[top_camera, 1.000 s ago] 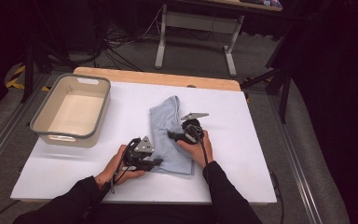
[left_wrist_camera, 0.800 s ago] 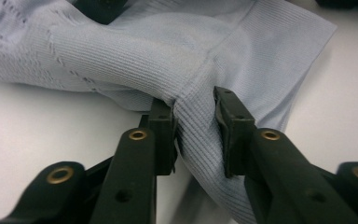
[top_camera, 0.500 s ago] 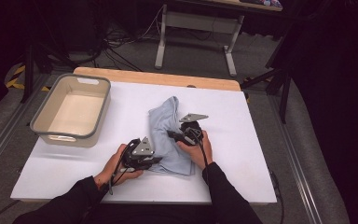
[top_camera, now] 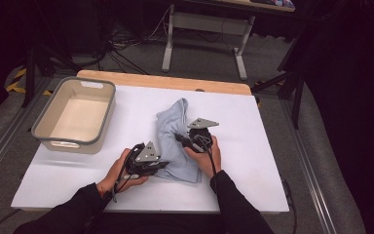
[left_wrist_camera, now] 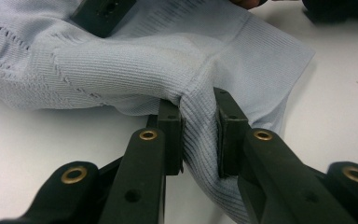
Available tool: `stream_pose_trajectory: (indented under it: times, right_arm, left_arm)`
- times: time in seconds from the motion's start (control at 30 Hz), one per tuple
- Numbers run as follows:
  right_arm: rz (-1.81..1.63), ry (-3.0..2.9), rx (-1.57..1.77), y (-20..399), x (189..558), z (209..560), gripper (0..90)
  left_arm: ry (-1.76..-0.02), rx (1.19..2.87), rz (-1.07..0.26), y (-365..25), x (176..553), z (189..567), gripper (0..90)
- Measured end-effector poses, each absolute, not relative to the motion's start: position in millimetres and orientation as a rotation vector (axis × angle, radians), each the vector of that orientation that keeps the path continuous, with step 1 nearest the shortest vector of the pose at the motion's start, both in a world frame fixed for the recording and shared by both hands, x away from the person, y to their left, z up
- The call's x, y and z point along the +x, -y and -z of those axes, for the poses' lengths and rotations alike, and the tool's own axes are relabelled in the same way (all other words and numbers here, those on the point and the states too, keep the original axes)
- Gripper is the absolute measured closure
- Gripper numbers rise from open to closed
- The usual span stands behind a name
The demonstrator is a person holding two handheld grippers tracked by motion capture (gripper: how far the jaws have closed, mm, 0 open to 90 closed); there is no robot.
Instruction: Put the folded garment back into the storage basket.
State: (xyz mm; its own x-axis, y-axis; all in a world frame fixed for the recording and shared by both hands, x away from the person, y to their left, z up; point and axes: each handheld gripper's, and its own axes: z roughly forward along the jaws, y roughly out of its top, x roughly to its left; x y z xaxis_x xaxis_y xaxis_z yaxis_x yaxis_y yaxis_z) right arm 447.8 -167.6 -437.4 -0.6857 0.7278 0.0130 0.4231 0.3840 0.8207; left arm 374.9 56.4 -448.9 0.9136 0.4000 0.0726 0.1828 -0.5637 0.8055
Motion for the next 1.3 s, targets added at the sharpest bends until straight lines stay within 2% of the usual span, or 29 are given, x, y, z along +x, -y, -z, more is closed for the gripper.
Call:
stream_pose_trajectory:
  times: [0.63,1.3]
  right_arm:
    - [-1.248,-2.225,0.964,167.9,448.4,423.5,73.9]
    - [-1.271,-2.152,0.882,152.3,459.6,389.3,73.9]
  left_arm:
    - [-0.348,2.165,-0.363,-61.2,383.9,435.6,76.7]
    - [-0.366,2.091,-0.422,-80.7,396.2,413.1,76.9]
